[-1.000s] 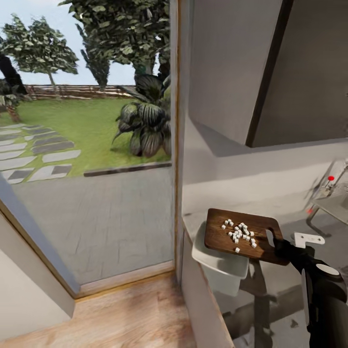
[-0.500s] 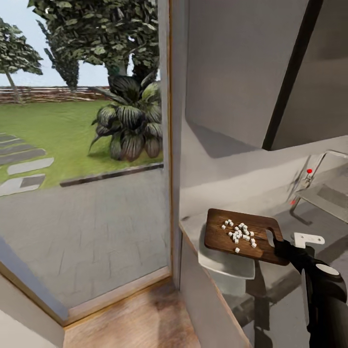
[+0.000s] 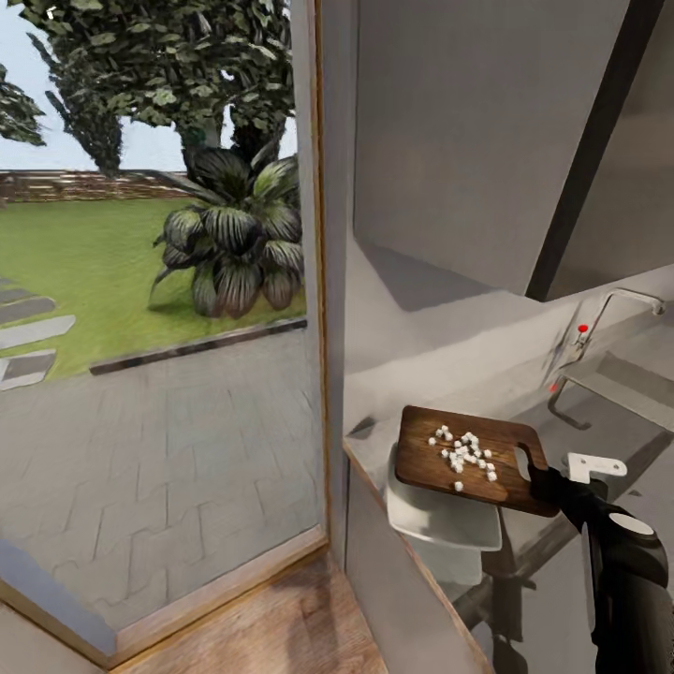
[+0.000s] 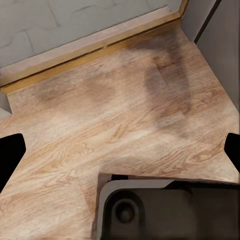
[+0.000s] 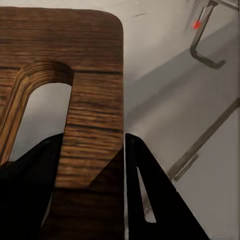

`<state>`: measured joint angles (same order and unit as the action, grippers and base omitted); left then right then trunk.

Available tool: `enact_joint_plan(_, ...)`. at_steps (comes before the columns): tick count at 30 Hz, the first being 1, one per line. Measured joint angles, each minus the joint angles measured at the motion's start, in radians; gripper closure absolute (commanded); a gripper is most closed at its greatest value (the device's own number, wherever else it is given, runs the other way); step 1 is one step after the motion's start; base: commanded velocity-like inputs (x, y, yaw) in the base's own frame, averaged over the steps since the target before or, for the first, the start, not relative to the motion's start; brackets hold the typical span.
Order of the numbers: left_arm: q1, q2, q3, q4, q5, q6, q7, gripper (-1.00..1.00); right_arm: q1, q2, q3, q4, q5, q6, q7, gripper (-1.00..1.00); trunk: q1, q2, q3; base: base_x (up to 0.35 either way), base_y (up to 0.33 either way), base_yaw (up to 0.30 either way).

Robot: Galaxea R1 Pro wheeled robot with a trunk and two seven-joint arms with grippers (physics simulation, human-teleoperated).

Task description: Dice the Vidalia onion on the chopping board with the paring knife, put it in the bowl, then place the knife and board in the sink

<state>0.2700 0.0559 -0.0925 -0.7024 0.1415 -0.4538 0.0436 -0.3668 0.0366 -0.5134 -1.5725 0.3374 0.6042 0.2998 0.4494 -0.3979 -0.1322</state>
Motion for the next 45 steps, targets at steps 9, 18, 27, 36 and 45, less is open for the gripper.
enact_joint_plan(9, 0.000, 0.000, 0.000, 0.010, 0.000, 0.000, -0.001, -1.00, 0.000, -0.010, 0.016, -0.005, -0.008, 0.016, -0.003, 1.00, 0.000, 0.000, 0.000, 0.000, 0.000, 0.000)
enact_joint_plan(18, 0.000, 0.000, 0.000, 0.010, 0.000, -0.001, -0.001, -1.00, 0.000, -0.012, 0.017, -0.006, -0.011, 0.041, 0.002, 1.00, 0.000, 0.000, 0.000, 0.000, 0.000, 0.000)
enact_joint_plan(27, 0.000, 0.000, 0.000, 0.010, 0.000, -0.001, -0.001, -1.00, 0.000, -0.010, 0.005, -0.002, -0.012, -0.059, 0.003, 1.00, 0.000, 0.000, 0.000, 0.000, 0.000, 0.000)
enact_joint_plan(36, 0.000, 0.001, 0.000, 0.010, 0.000, -0.001, -0.001, -1.00, 0.000, -0.004, 0.001, 0.014, -0.014, -0.183, 0.004, 1.00, 0.000, 0.000, 0.000, 0.000, 0.000, 0.000)
enact_joint_plan(45, 0.000, 0.000, 0.000, 0.010, 0.000, -0.001, -0.001, -1.00, 0.000, -0.004, 0.001, 0.051, -0.015, -0.252, 0.003, 1.00, 0.000, 0.000, 0.000, 0.000, 0.000, 0.000)
